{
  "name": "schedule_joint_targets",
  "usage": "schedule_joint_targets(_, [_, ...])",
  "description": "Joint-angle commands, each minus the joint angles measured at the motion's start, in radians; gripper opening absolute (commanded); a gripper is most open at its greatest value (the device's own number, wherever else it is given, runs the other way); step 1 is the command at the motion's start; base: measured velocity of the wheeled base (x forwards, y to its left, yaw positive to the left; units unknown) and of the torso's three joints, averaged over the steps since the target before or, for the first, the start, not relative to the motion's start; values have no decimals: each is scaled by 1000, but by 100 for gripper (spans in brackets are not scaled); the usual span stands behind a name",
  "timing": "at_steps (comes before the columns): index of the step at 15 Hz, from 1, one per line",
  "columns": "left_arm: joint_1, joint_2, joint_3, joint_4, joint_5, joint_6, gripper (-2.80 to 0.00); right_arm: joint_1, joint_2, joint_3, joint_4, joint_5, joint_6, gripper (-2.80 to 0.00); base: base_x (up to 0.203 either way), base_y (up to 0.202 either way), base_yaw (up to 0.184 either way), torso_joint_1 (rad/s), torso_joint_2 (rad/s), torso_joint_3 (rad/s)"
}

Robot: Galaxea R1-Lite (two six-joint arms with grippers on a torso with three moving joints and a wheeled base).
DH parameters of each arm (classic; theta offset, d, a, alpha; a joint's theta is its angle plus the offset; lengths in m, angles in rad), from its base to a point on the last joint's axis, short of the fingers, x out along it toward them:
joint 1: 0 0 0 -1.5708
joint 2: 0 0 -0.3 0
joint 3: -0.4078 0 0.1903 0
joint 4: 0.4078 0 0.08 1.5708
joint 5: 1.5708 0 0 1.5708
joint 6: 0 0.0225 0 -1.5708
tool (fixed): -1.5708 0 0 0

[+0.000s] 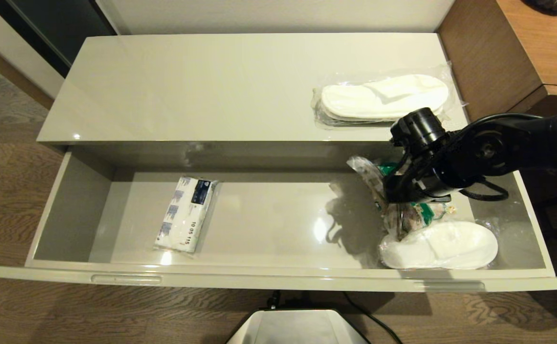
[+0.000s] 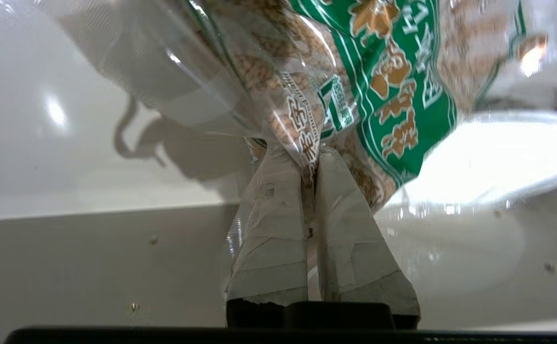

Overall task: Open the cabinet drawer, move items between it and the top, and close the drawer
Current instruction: Take out the solid drinks from the drawer

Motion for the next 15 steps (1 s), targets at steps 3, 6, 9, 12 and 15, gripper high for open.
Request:
schedule_joint_targets(3, [2, 1, 0, 0, 0, 1, -280, -3, -51, -88, 104, 20, 12, -280, 0, 0, 0, 0, 0, 0])
schedule_joint_targets(6, [0, 1, 0, 0, 0, 1, -280, -17, -90, -215, 274, 94, 31, -280, 0, 0, 0, 0, 0, 0])
schedule_joint_targets(9, [0, 1, 0, 0, 0, 1, -280, -38, -145, -279, 390, 131, 46, -280, 0, 0, 0, 0, 0, 0])
schedule_joint_targets(12, [0, 1, 0, 0, 0, 1, -280, -42, -188, -336, 482, 158, 47, -280, 0, 0, 0, 0, 0, 0])
schedule_joint_targets(15, [0, 1, 0, 0, 0, 1, -280, -46, -231, -347, 555, 158, 52, -280, 0, 0, 0, 0, 0, 0])
